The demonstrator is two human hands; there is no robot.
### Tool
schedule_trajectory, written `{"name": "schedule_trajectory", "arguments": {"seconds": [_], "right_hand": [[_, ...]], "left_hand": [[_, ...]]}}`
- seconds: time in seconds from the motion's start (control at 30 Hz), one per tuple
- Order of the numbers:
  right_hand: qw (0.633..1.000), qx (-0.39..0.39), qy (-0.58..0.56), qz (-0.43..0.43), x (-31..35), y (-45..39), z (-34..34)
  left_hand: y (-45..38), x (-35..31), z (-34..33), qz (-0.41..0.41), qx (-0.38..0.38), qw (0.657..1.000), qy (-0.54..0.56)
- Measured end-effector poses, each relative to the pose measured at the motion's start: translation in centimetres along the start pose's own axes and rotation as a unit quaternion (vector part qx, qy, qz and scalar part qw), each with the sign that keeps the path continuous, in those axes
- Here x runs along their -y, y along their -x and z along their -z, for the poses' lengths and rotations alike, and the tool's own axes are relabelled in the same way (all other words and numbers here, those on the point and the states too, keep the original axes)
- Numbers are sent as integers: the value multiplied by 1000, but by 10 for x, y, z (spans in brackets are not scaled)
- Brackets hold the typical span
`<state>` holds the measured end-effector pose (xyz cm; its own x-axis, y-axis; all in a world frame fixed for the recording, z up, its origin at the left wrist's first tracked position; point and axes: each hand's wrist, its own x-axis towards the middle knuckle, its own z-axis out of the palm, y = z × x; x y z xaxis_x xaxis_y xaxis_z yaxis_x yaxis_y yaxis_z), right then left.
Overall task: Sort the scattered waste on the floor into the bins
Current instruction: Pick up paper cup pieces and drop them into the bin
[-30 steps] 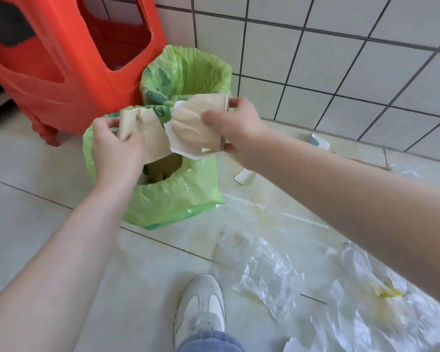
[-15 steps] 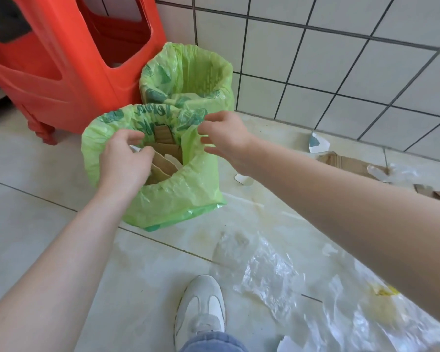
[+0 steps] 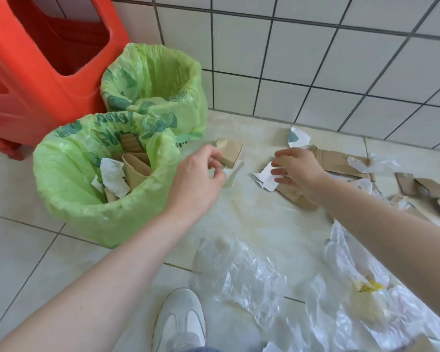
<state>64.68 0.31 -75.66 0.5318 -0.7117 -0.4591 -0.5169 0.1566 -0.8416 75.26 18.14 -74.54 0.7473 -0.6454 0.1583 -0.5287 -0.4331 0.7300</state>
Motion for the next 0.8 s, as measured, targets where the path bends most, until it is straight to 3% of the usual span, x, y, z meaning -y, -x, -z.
{"name": "schedule_trajectory", "arguments": {"seconds": [0.17, 0.43, 0.6, 0.8], "right_hand": [[984, -23, 177, 6, -43, -22, 19], [907, 23, 417, 54, -71, -53, 29], [830, 64, 541, 121, -80, -84, 23], [780, 79, 592, 186, -84, -117, 2]], "left_hand": [[-6, 13, -49, 8, 110, 993, -48], [-30, 43, -90, 57, 248, 957, -136], [-53, 55, -112, 106, 258, 947, -161], [-76, 76, -136, 159, 228, 946, -164]]}}
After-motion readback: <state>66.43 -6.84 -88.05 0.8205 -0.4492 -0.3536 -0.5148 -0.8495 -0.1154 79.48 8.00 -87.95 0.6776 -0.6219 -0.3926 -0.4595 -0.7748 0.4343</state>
